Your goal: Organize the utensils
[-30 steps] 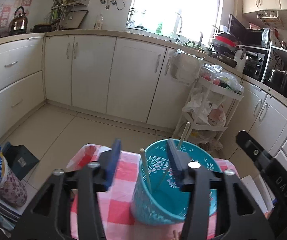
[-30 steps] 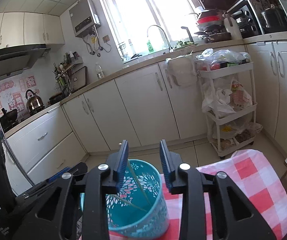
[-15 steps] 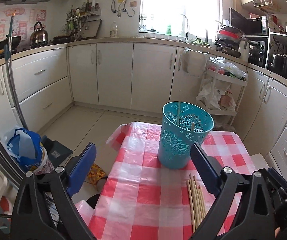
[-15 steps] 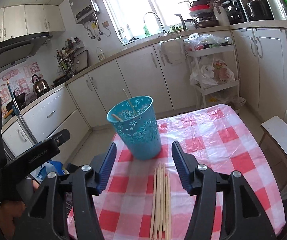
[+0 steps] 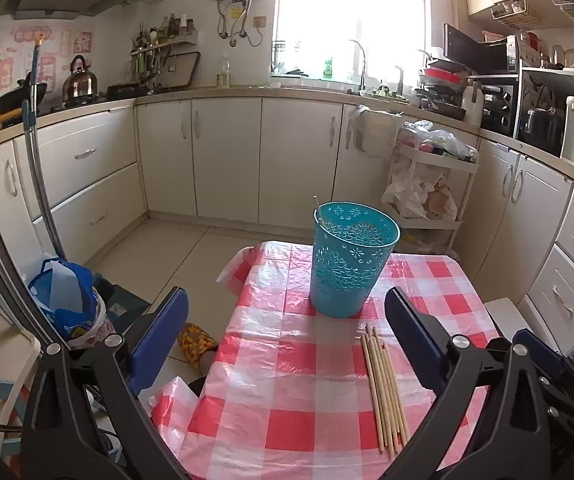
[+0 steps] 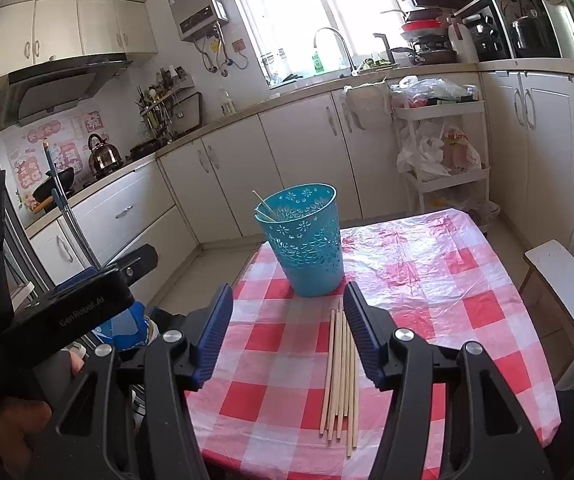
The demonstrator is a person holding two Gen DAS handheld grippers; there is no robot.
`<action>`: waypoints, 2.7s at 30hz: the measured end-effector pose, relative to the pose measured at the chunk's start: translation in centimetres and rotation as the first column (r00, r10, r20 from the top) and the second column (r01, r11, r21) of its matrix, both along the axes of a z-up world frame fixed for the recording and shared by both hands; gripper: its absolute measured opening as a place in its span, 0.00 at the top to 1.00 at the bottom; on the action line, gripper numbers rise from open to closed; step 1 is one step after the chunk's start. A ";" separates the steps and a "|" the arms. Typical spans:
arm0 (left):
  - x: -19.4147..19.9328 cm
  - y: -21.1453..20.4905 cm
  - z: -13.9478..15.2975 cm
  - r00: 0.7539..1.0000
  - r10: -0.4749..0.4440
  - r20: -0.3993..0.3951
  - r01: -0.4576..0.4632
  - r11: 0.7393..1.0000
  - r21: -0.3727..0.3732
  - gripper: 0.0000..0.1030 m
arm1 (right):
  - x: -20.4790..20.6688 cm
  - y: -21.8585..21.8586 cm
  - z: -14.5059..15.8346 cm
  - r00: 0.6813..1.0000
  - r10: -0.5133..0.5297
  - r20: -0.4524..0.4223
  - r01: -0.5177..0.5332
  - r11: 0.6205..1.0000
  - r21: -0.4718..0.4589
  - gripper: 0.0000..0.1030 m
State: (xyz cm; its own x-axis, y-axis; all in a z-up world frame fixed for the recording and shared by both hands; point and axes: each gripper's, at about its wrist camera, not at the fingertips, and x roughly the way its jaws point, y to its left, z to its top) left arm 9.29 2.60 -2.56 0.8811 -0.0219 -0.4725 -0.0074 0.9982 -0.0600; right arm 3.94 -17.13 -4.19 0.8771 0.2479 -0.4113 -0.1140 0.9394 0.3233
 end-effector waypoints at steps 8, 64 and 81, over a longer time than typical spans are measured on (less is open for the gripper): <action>-2.0 -0.5 0.5 1.000 -0.018 0.005 0.018 1.000 0.009 0.08 | -2.1 -0.3 0.5 1.000 0.001 0.008 -0.001 1.000 -0.001 0.45; 12.1 -8.0 -16.8 0.903 -0.101 -0.417 0.156 0.983 0.100 0.08 | 13.3 -3.7 -16.4 0.912 -0.007 -0.409 -0.051 0.990 -0.131 0.93; 13.8 -9.3 -20.0 0.867 -0.107 -0.486 0.189 0.974 0.122 0.08 | 13.6 -4.1 -16.4 0.913 0.007 -0.408 -0.049 0.995 -0.092 0.92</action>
State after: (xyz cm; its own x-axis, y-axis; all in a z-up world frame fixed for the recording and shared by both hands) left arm 23.07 -6.73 -22.52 0.5426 -0.0223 -0.8397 0.1547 0.9852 0.0738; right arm 17.49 -21.18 -20.61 0.6219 0.2099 -0.7545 -0.0185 0.9671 0.2538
